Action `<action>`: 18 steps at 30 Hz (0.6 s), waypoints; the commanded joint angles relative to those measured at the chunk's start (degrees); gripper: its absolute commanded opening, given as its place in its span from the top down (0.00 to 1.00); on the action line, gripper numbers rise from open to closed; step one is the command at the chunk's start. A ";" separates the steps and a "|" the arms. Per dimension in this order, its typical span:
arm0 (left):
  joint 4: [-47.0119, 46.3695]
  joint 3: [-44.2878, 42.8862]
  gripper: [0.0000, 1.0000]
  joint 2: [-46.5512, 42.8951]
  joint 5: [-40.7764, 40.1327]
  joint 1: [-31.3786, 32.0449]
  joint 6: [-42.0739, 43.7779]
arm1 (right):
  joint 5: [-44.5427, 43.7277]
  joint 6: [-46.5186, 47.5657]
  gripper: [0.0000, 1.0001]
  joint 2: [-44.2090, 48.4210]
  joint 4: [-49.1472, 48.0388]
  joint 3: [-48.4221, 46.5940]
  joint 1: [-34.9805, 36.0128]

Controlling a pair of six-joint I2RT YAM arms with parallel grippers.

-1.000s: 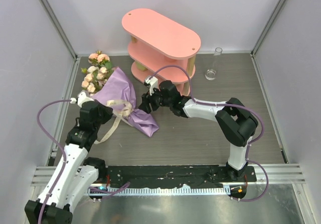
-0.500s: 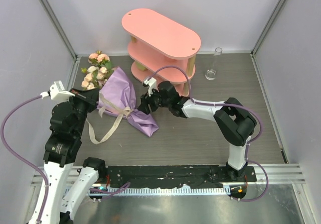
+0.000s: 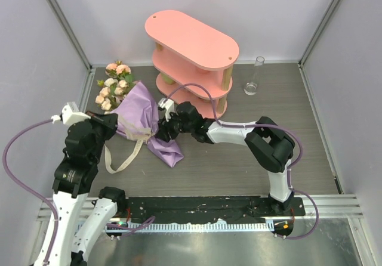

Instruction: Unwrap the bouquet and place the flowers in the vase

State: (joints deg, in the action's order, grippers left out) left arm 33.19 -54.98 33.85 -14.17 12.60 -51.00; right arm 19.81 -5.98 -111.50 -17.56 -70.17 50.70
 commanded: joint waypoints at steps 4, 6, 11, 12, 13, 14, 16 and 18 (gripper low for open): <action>13.20 7.77 1.00 -2.82 -18.42 0.06 -5.59 | 0.93 -1.32 0.62 -0.81 -6.34 -3.83 5.46; 15.49 9.27 1.00 -1.60 -19.83 0.06 -8.66 | -0.03 -1.32 0.67 -2.22 -5.56 -5.75 6.34; 15.42 13.58 1.00 -1.15 -18.70 0.06 -11.84 | -1.61 -1.49 0.75 -7.58 -2.83 -10.68 6.96; 15.07 14.02 1.00 -1.06 -18.52 0.06 -12.10 | -3.88 -1.67 0.75 -8.20 -2.39 -11.82 7.13; 15.06 14.46 1.00 -1.32 -18.61 0.14 -12.36 | -4.86 -1.76 0.75 -8.55 -2.30 -12.27 7.05; 15.50 14.55 1.00 -1.41 -19.22 0.06 -12.45 | -6.53 -1.32 0.75 -9.08 -1.87 -12.88 6.96; 15.77 14.64 1.00 -2.03 -20.01 0.06 -12.11 | -12.15 -0.62 0.78 -10.05 0.59 -14.20 7.05; 16.38 14.55 1.00 -2.12 -21.33 0.06 -11.75 | -16.62 0.44 0.79 -9.79 2.17 -14.12 7.05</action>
State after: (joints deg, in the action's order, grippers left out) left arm 49.23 -39.90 32.80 -30.87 12.62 -61.52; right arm 13.41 -6.96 -121.78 -17.32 -81.38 57.98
